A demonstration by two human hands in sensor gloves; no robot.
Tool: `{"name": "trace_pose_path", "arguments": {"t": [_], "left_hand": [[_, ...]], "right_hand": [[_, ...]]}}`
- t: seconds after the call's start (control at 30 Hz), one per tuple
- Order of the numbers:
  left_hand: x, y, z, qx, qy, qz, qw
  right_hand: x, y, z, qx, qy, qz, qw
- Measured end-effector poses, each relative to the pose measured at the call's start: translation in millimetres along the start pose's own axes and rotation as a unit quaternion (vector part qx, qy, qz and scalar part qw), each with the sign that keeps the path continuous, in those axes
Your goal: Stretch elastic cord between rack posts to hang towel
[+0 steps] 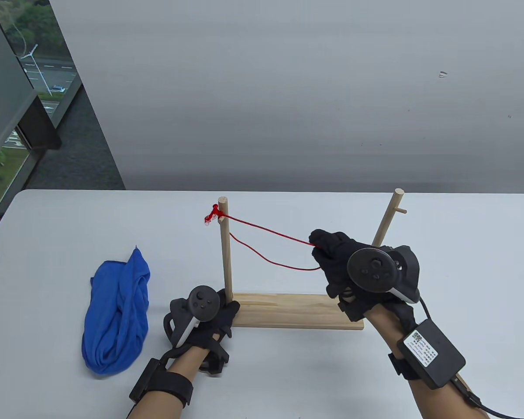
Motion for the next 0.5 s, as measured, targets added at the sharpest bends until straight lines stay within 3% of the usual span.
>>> {"name": "trace_pose_path", "arguments": {"t": [0.5], "left_hand": [[0.0,0.0,0.0,0.0,0.0,0.0,1.0]], "right_hand": [[4.0,1.9,65.8,0.077,-0.104,0.012,0.991]]}}
Point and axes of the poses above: the tracker on the back of each hand, its own x axis roughly to the little-finger side, its own y axis roughly from the wrist to the fingertips, z = x × y, the point moved 4 cm from there along y, roughly from the wrist to the fingertips
